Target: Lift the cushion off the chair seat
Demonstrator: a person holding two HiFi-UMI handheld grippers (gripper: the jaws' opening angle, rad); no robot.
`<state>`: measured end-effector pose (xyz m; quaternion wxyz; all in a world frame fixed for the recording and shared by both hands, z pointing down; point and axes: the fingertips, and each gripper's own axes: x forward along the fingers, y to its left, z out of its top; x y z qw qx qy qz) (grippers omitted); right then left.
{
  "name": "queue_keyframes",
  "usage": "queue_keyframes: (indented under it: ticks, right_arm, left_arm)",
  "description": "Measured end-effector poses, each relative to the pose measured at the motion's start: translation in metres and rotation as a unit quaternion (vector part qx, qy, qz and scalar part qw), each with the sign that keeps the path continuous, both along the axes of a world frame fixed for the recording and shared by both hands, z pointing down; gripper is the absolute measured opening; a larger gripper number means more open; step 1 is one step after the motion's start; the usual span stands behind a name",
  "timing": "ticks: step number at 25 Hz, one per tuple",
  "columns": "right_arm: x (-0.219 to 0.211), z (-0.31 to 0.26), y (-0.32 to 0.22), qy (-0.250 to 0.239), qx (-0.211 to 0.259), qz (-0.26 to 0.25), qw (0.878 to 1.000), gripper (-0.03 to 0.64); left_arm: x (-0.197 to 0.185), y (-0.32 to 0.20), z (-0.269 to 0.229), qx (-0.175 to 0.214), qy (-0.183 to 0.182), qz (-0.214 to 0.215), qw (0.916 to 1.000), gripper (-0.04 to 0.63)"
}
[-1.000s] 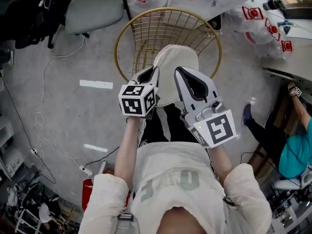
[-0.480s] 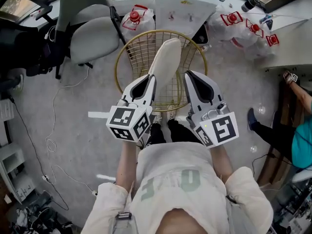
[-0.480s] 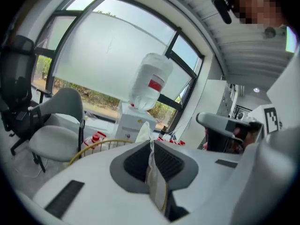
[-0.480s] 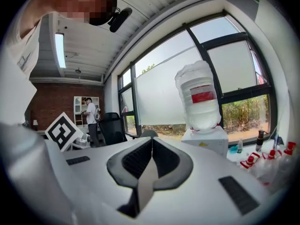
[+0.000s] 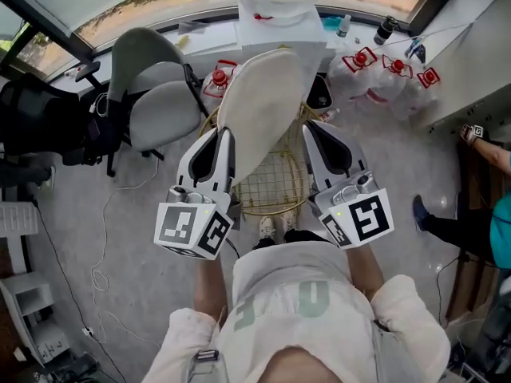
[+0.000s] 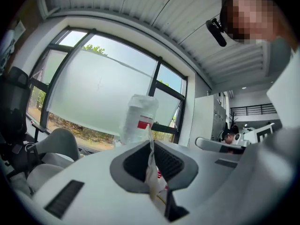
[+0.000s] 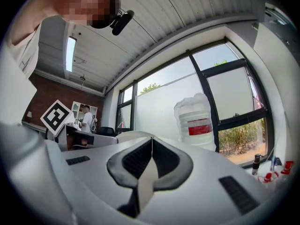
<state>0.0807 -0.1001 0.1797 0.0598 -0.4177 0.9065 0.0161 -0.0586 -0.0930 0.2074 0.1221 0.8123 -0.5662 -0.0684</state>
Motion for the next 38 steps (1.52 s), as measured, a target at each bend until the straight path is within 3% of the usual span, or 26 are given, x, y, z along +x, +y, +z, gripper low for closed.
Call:
queue_keyframes:
  ticks: [7, 15, 20, 32, 38]
  right_arm:
    - [0.012, -0.04, 0.014, -0.01, 0.05, 0.009, 0.999, 0.018]
    - [0.017, -0.059, 0.023, -0.027, 0.069, 0.02, 0.997, 0.018]
    - [0.018, -0.061, 0.031, -0.01, 0.076, 0.035, 0.996, 0.017]
    - [0.024, -0.06, 0.036, 0.004, 0.07, 0.047, 0.996, 0.017]
    - [0.023, -0.063, 0.038, 0.003, 0.074, 0.046, 0.996, 0.017]
  left_arm:
    - [0.006, 0.012, -0.048, 0.05, 0.007, -0.019, 0.9986, 0.034]
    - [0.001, 0.029, -0.088, 0.094, 0.018, -0.023, 0.9951, 0.034]
    - [-0.004, 0.038, -0.094, 0.105, 0.024, -0.031, 0.9937, 0.034]
    - [0.009, 0.048, -0.098, 0.116, -0.01, -0.038, 0.9925, 0.034]
    - [0.008, 0.051, -0.103, 0.123, -0.01, -0.043, 0.9914, 0.034]
